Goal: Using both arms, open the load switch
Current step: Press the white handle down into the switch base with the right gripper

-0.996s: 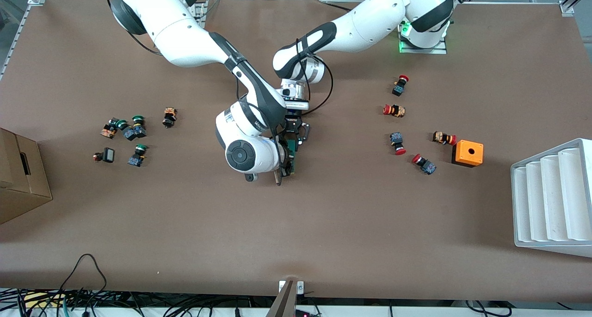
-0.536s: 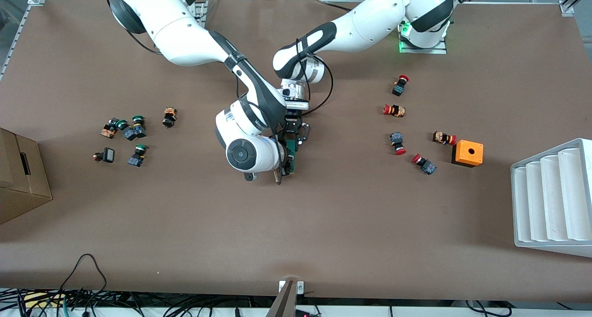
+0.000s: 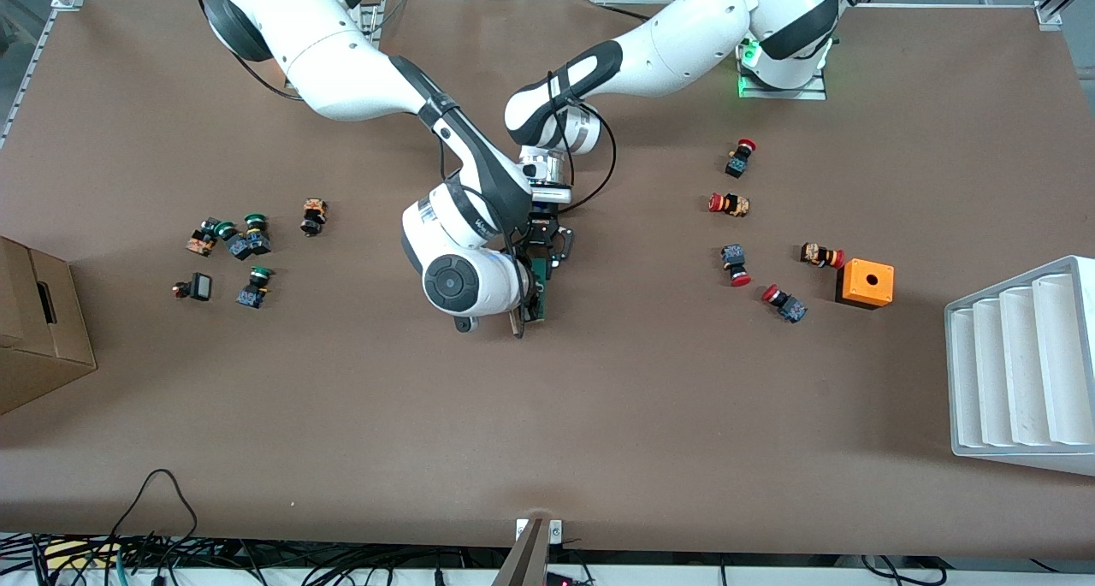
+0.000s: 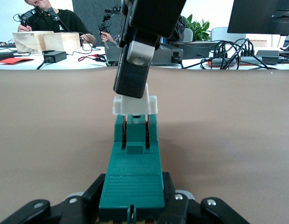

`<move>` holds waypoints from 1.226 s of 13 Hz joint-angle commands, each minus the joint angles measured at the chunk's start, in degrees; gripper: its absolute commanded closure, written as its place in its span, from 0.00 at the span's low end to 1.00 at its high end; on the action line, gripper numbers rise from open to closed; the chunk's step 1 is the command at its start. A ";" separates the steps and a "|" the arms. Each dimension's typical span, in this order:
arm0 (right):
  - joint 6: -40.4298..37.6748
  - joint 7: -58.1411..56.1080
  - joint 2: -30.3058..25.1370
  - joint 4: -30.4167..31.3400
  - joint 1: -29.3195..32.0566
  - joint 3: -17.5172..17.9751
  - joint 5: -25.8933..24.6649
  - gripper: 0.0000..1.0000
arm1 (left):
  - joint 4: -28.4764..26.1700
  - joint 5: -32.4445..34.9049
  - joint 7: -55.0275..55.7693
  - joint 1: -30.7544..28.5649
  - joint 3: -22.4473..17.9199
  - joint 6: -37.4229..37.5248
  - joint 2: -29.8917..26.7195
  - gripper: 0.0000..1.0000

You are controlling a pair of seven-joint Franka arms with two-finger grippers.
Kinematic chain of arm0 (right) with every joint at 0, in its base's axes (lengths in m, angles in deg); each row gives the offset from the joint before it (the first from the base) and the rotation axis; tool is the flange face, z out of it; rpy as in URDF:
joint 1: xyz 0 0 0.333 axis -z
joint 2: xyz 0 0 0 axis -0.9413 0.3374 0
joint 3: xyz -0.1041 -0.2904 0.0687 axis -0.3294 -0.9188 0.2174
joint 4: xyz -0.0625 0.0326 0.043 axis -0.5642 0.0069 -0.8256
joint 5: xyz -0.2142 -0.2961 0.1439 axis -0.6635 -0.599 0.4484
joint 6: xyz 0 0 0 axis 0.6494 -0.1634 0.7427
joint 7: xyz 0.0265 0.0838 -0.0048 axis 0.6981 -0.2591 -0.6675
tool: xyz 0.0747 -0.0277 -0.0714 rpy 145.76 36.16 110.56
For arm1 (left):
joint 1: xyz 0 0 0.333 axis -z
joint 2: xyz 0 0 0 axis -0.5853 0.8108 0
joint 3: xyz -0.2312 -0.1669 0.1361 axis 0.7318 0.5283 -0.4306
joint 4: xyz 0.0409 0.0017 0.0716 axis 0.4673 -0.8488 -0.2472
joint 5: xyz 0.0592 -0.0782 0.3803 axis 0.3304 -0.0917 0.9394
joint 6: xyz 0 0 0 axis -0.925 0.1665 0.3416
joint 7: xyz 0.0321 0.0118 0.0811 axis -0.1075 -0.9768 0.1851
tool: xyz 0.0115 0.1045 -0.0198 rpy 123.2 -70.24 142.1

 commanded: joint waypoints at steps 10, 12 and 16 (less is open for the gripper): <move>0.32 0.51 -3.71 6.91 -0.44 2.27 -4.05 0.81 | 3.41 1.40 0.82 1.75 -0.41 -3.02 2.93 0.63; 0.32 0.60 -3.71 7.00 -0.44 2.27 -4.05 0.82 | 3.33 1.40 0.82 1.75 -0.41 -2.93 2.93 0.63; 1.28 0.51 -3.71 8.58 -0.44 2.62 -5.37 0.83 | 3.41 1.40 0.82 1.75 -0.41 -3.02 2.93 0.63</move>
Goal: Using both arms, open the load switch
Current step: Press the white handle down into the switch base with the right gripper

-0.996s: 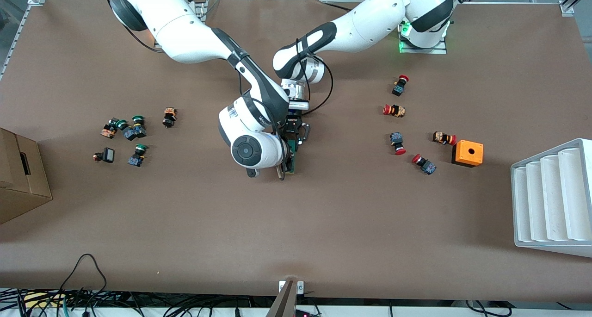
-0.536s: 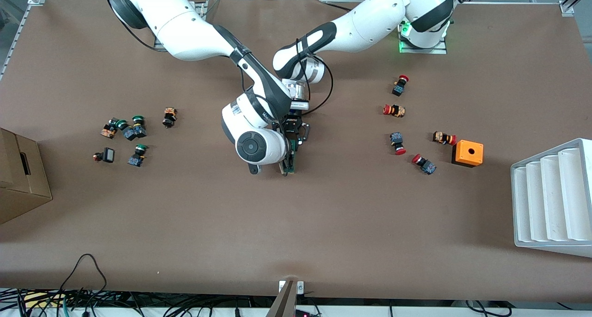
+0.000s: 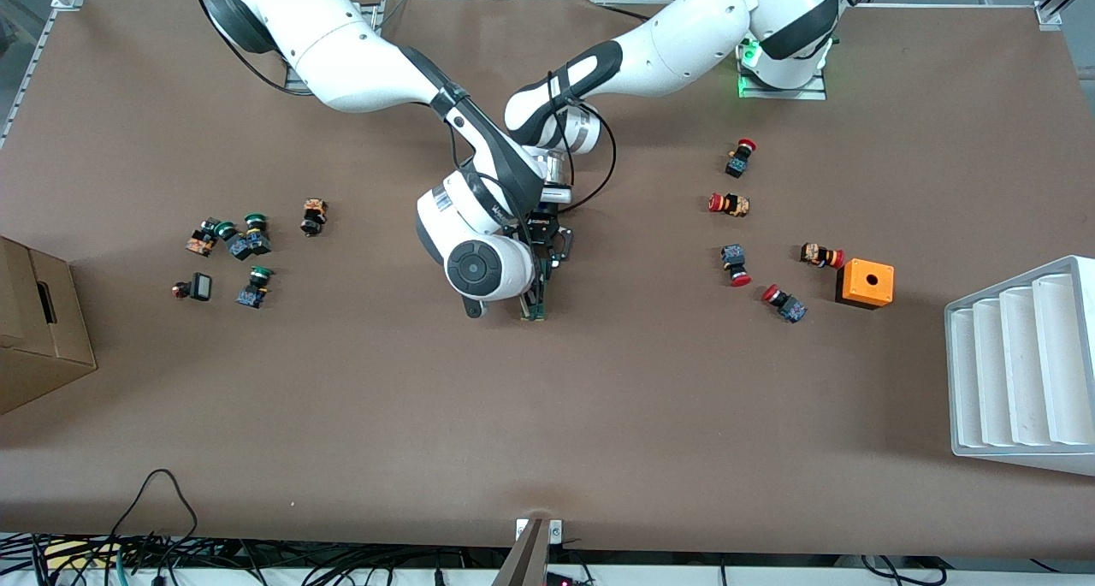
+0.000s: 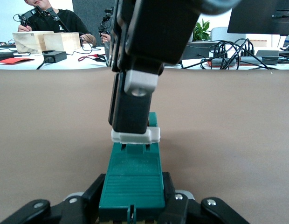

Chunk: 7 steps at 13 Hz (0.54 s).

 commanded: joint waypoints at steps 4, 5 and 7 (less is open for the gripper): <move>3.15 0.25 -2.16 5.98 0.13 0.74 -2.64 0.83 | 3.32 1.40 0.91 1.74 -0.39 -3.02 3.02 0.63; 3.68 0.24 -2.08 6.24 0.13 0.74 -2.91 0.83 | 3.32 1.40 0.91 1.74 -0.39 -3.02 3.02 0.63; 3.86 0.16 -2.08 6.25 0.13 0.74 -2.91 0.83 | 3.41 1.40 0.91 1.74 -0.39 -3.02 2.93 0.63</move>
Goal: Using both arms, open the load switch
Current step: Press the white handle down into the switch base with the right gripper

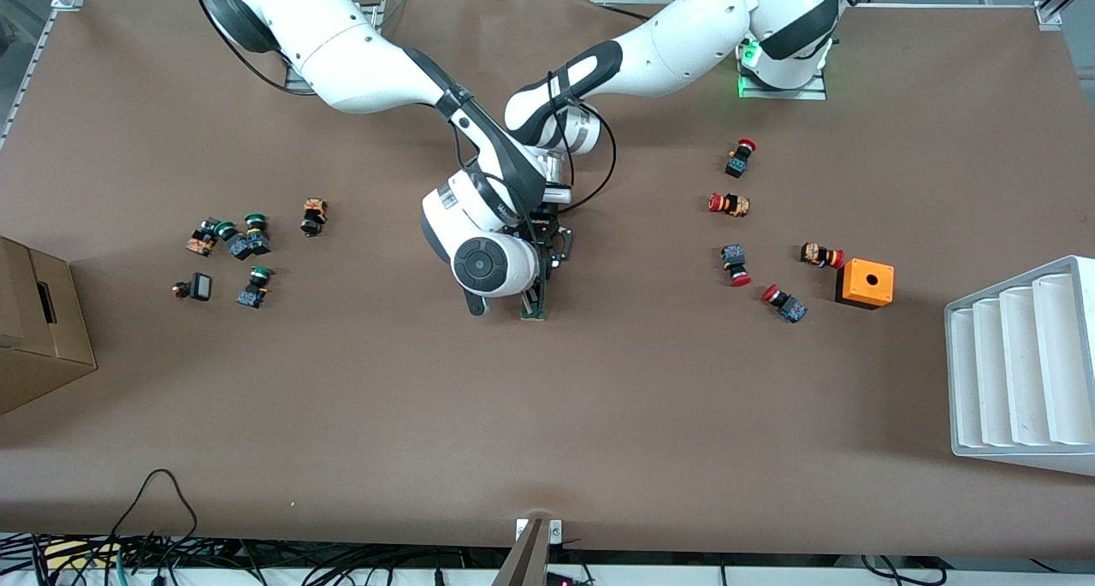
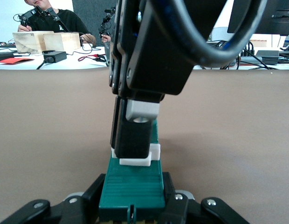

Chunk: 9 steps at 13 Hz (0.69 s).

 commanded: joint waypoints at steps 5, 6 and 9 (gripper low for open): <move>1.47 0.16 -1.72 4.04 0.16 0.16 -1.60 0.83 | 3.40 1.40 0.82 1.73 -0.39 -3.02 3.00 0.62; 1.47 0.16 -1.81 3.95 0.16 0.16 -1.60 0.83 | 3.31 1.31 0.73 1.73 -0.39 -3.11 3.00 0.55; 0.68 0.51 -4.17 3.51 0.51 0.16 -0.99 0.65 | 3.31 1.31 0.73 1.64 -0.39 -3.20 2.83 0.01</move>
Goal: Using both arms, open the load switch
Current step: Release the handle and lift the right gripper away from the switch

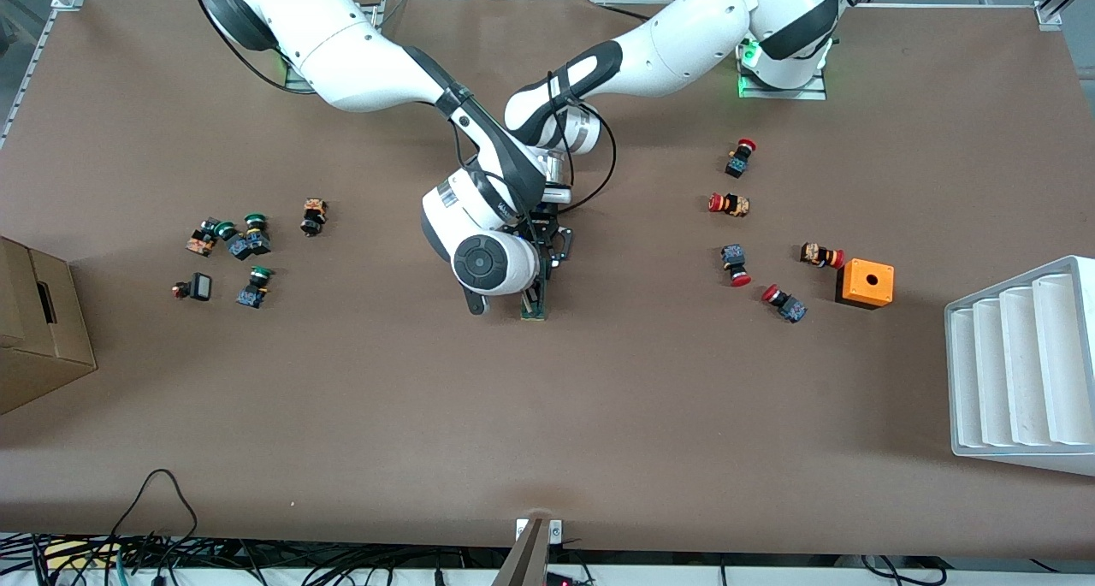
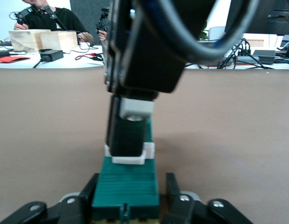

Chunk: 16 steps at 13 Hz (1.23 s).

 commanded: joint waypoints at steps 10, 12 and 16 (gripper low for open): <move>-5.27 -26.33 -18.26 5.11 11.42 -0.17 -1.17 0.01 | 1.21 -1.32 -0.23 0.65 -0.25 -2.78 -0.09 0.00; -5.19 -41.25 -25.11 12.03 15.46 -0.17 -0.99 0.01 | 0.25 -2.81 -2.41 0.30 0.01 -2.87 -1.41 0.00; -10.08 -67.36 -35.85 20.06 22.59 -0.25 -1.79 0.01 | -1.24 -5.98 -4.27 -0.06 0.37 -4.36 -4.39 0.00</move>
